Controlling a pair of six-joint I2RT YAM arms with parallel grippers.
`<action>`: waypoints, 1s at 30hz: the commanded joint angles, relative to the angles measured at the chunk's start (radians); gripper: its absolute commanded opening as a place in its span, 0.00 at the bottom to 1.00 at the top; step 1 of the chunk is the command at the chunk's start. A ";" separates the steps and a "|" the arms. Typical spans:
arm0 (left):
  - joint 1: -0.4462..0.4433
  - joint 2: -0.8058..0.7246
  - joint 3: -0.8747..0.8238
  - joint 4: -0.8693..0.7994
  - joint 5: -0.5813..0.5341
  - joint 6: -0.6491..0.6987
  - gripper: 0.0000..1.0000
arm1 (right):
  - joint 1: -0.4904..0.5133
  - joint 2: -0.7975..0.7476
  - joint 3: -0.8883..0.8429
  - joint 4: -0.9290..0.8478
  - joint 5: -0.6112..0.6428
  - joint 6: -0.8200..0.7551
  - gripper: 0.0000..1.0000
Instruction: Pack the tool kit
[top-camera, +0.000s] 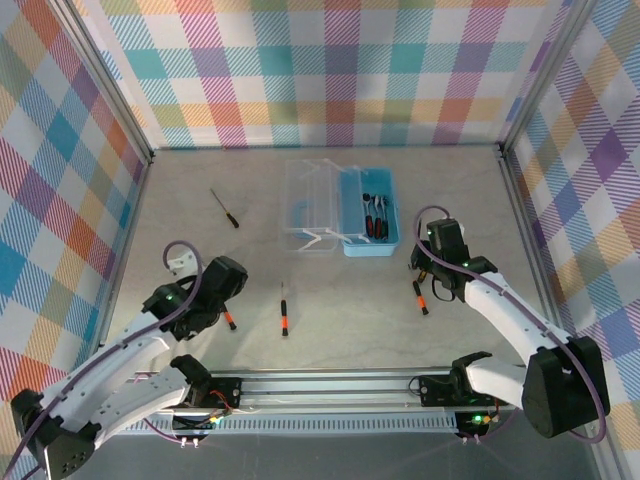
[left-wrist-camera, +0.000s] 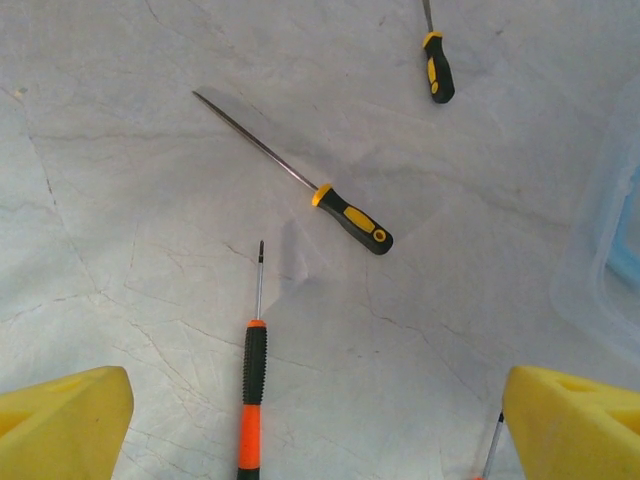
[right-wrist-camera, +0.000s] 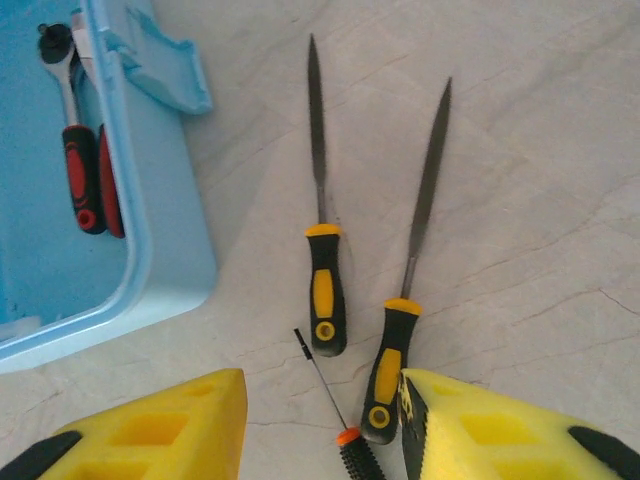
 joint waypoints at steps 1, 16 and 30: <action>-0.001 0.056 0.046 0.017 -0.018 -0.020 0.99 | -0.002 -0.034 -0.025 0.063 0.049 0.053 0.46; 0.205 0.315 0.055 0.257 0.339 0.029 0.89 | -0.011 0.026 0.004 -0.011 0.176 0.083 0.54; 0.211 0.112 0.012 0.155 0.334 0.100 0.91 | -0.054 0.308 0.101 -0.100 0.019 0.091 0.48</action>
